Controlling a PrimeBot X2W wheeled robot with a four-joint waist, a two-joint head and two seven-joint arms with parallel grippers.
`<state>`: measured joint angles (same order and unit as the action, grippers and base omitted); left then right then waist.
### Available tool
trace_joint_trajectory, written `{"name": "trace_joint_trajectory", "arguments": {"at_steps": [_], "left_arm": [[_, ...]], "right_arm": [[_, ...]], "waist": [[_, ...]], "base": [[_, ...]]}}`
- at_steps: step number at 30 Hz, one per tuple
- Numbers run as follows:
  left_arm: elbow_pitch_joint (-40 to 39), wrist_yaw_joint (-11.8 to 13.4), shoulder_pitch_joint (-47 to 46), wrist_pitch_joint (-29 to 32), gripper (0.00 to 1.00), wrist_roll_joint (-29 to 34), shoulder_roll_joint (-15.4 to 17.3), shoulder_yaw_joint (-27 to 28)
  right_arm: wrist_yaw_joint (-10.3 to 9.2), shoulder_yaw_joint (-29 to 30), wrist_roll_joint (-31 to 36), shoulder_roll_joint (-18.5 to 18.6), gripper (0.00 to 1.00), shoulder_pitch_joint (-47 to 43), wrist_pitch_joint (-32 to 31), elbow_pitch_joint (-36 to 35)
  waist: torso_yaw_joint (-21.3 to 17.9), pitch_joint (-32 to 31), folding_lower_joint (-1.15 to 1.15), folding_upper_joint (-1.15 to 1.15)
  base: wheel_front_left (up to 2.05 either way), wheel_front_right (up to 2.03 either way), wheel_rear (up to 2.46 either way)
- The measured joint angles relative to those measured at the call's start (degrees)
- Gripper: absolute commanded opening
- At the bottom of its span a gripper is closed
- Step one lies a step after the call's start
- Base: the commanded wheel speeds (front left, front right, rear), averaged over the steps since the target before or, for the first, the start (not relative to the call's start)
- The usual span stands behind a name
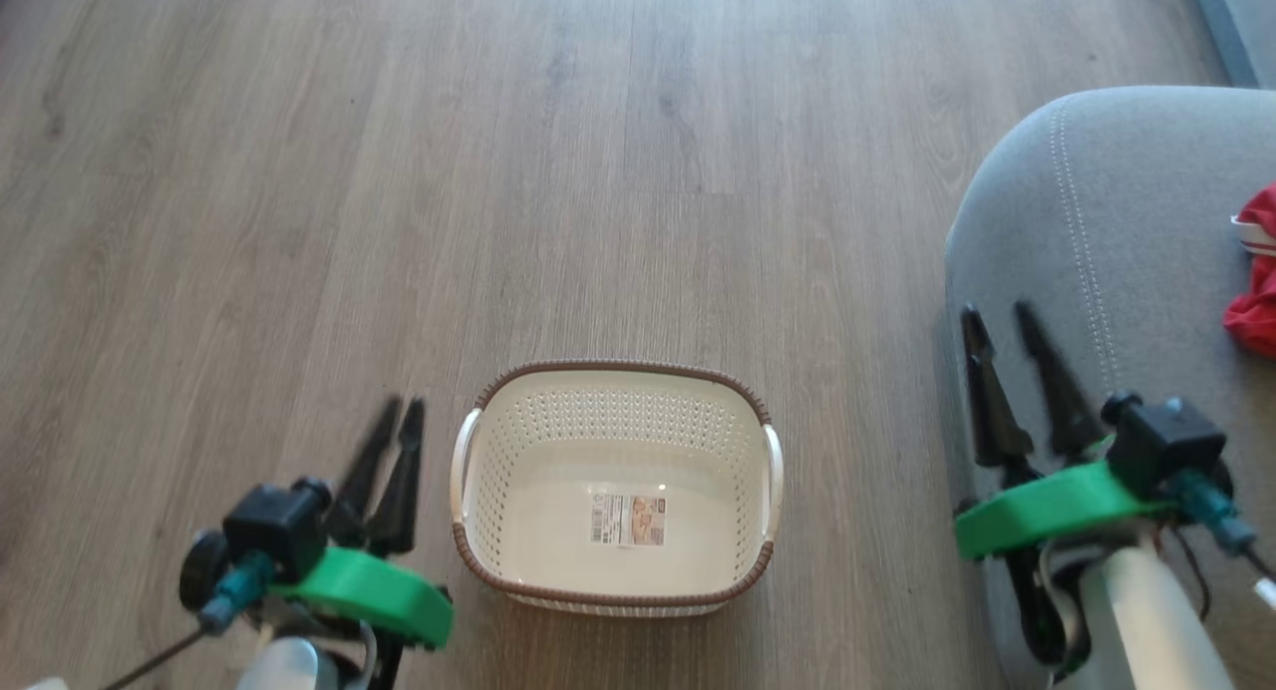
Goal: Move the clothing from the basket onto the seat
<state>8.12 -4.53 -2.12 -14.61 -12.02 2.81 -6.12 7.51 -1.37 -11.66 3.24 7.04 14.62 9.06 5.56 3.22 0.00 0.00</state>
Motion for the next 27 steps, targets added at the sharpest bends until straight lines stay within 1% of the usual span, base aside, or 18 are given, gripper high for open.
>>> {"name": "trace_joint_trajectory", "arguments": {"at_steps": [3, 5, 27], "left_arm": [[2.8, 0.0, 1.7, 0.1, 0.0, -0.1, 0.0, 0.0], [3.6, 0.0, 2.8, 0.5, 0.0, -1.1, 0.0, 0.0], [4.1, -0.4, 2.2, 3.7, 0.0, -15.4, 0.0, 0.9]], "right_arm": [[0.0, -0.2, 0.0, 0.0, 0.0, -2.0, -0.1, 2.8], [0.0, -0.3, -1.1, 0.0, 0.0, -3.3, -0.3, 3.4], [-0.01, 0.5, -15.8, 0.1, 0.0, -3.1, -3.3, 3.7]], "waist": [[0.0, 0.0, 0.0, 0.0], [-0.1, -0.1, 0.0, 0.0], [-1.1, -0.6, 0.0, 0.0]], "base": [[0.0, 0.0, 0.0], [0.0, 0.0, 0.0], [0.0, 0.0, 0.0]]}}
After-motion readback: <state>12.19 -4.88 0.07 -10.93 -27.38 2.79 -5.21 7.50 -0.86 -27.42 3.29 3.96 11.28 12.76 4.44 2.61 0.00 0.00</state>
